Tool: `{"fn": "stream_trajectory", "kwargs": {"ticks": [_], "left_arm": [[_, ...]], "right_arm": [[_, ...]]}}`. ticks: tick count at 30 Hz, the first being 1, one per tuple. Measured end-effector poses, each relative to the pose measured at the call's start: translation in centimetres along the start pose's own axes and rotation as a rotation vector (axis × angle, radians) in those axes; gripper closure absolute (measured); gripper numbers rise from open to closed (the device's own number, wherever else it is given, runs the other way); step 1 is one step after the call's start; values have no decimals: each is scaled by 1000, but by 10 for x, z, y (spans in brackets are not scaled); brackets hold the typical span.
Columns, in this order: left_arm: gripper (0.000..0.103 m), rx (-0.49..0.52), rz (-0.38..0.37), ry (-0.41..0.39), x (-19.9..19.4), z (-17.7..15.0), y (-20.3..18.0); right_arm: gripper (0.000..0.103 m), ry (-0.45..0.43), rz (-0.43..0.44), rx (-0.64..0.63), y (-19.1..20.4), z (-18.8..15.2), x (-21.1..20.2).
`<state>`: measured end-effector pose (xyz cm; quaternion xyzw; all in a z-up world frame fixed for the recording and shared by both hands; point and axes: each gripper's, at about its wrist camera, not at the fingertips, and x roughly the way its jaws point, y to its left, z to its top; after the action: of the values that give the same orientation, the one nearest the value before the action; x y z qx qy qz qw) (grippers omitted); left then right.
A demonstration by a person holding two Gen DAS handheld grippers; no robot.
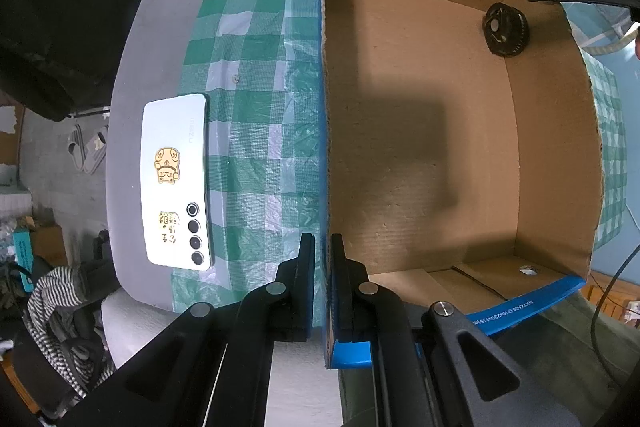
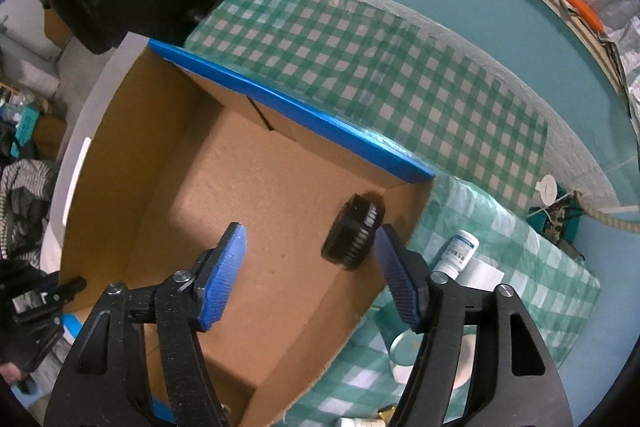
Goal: Organize rigid objects
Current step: 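Carry the white puck into the cardboard box and release it, then move the right gripper to the green tin and grasp it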
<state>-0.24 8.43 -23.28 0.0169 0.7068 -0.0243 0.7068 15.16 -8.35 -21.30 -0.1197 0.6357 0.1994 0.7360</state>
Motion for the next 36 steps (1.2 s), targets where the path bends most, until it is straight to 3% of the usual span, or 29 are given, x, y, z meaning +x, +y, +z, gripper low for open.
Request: {"fn": "stream_trajectory", "kwargs": {"ticks": [19,36], "left_arm": [[96,3,6,-3,1,0,-3],[97,-6,10,-7,-3,-1,1]], "right_arm": [[29,-84,19,66,-26,-26,-53],[29,-34,-45,161,-83,-64,-46]]}}
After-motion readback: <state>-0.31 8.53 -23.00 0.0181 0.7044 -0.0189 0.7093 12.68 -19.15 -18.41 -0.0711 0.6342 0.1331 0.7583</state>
